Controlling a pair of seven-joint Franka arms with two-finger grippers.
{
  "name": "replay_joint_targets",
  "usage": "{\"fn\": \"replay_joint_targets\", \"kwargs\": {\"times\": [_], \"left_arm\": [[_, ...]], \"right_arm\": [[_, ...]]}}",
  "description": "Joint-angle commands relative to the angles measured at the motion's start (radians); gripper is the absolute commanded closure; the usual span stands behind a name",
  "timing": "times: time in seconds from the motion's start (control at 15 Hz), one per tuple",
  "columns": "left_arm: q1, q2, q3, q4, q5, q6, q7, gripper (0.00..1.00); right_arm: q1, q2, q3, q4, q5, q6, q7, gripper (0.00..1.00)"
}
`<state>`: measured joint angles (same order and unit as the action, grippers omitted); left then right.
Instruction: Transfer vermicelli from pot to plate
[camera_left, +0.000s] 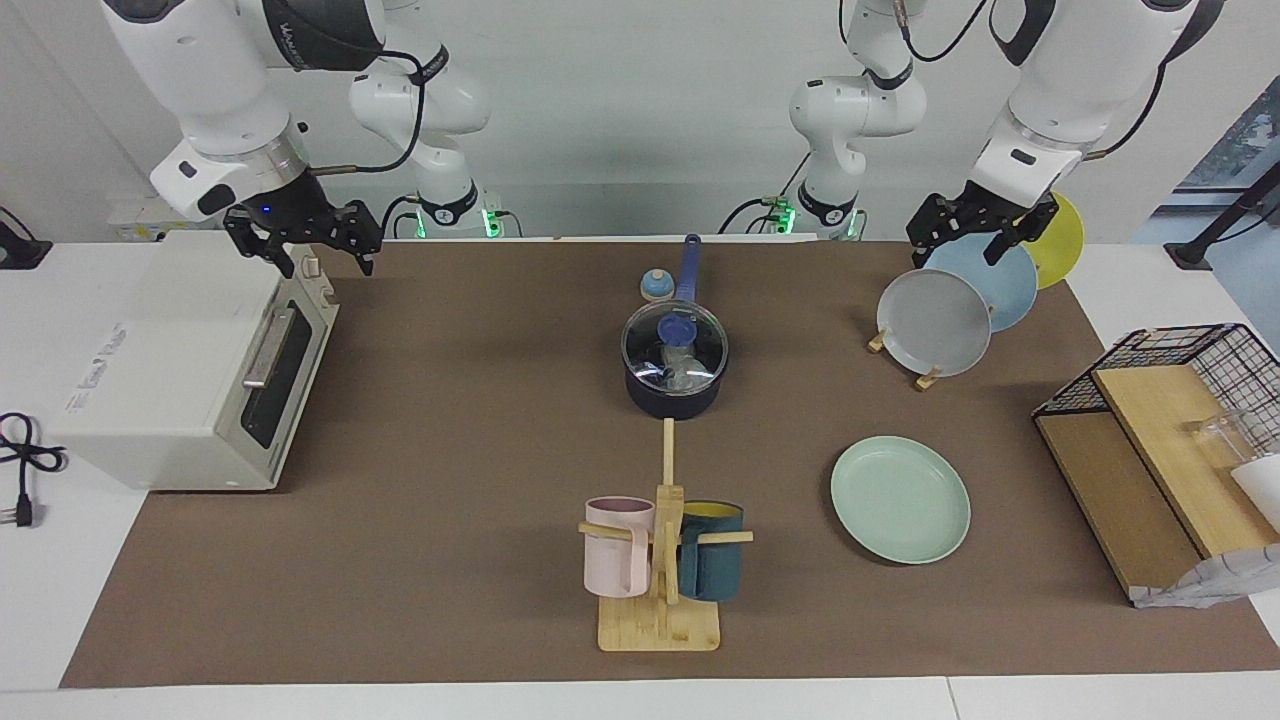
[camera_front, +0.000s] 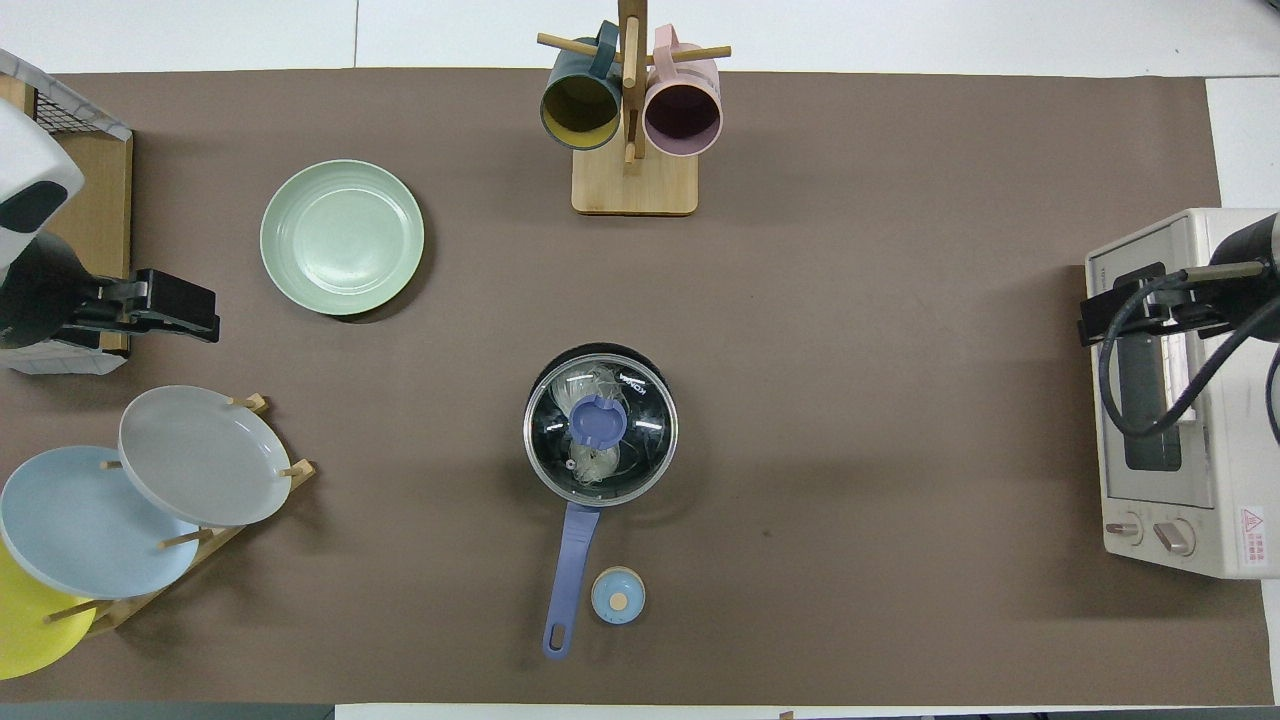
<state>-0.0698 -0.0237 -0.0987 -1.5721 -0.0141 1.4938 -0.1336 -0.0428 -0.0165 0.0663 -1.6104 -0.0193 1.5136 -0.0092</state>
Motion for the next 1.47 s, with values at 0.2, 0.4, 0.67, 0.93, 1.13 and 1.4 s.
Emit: {"fn": "replay_joint_targets", "kwargs": {"times": [0.2, 0.4, 0.67, 0.93, 1.13, 1.4], "left_arm": [[0.005, -0.019, 0.002, -0.012, -0.01, -0.01, 0.009, 0.0], [0.005, -0.019, 0.002, -0.012, -0.009, -0.01, 0.009, 0.0], [0.005, -0.019, 0.002, -0.012, -0.01, -0.01, 0.009, 0.0], [0.005, -0.019, 0.002, -0.012, -0.01, -0.01, 0.009, 0.0], [0.005, -0.019, 0.002, -0.012, -0.01, -0.01, 0.009, 0.0], [0.005, -0.019, 0.002, -0.012, -0.009, -0.01, 0.009, 0.0]], "right_arm": [[-0.005, 0.003, 0.004, 0.007, 0.018, -0.003, -0.014, 0.0], [0.026, 0.001, 0.006, -0.002, 0.019, 0.005, -0.005, 0.0], [0.167, 0.029, 0.006, 0.023, 0.024, 0.011, 0.182, 0.0], [0.326, 0.176, 0.006, 0.174, 0.048, 0.016, 0.418, 0.0], [0.454, 0.281, 0.006, 0.257, 0.032, 0.045, 0.564, 0.0], [0.566, 0.418, 0.007, 0.372, 0.016, 0.092, 0.727, 0.0]]}}
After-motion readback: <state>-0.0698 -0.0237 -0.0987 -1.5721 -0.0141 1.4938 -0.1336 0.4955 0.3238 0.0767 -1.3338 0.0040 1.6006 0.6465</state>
